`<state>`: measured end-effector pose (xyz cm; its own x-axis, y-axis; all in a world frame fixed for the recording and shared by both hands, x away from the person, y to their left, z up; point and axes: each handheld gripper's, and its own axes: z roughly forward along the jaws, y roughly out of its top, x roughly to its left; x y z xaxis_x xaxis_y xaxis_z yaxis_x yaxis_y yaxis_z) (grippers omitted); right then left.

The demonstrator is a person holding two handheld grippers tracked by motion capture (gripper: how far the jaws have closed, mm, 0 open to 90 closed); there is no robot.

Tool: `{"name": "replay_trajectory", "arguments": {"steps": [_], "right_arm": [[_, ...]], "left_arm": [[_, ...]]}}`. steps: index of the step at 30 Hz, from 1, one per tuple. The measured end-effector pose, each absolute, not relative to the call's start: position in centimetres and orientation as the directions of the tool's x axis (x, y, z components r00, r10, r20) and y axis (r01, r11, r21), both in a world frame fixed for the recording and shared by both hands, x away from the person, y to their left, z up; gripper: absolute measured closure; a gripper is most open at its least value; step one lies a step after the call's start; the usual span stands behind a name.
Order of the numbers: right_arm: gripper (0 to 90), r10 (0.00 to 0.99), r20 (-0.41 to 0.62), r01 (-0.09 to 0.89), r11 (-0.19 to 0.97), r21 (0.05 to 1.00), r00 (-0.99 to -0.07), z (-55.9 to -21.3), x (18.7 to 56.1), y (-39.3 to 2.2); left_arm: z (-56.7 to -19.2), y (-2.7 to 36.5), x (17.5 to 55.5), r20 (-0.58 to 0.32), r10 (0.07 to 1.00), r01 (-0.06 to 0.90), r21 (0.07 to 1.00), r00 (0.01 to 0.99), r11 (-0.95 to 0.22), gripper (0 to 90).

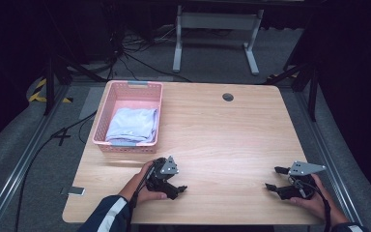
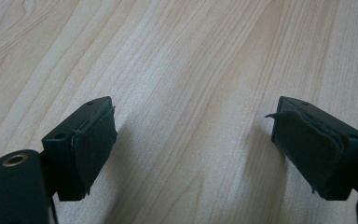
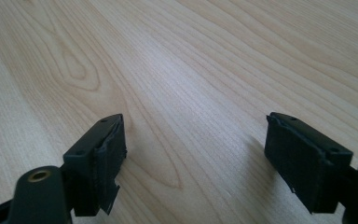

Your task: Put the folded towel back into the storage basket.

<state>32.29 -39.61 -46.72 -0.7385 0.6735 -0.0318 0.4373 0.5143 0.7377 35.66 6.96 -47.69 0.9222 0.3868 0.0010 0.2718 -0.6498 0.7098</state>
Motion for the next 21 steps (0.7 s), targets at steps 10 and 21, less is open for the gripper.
{"name": "replay_trajectory", "arguments": {"steps": [10, 21], "right_arm": [[22.4, 0.673, -0.025, 0.439, 0.509, 0.74, -0.739, -46.7, 32.45, -39.67], [21.7, 0.674, -0.026, 0.439, 0.51, 0.739, -0.739, -46.71, 32.49, -39.65]], "left_arm": [[-47.7, 7.11, 35.75, -0.002, 0.379, 0.268, 0.711, 0.925, -0.651, 13.9], [-47.7, 7.15, 35.67, -0.004, 0.387, 0.276, 0.709, 0.922, -0.649, 13.6]]}}
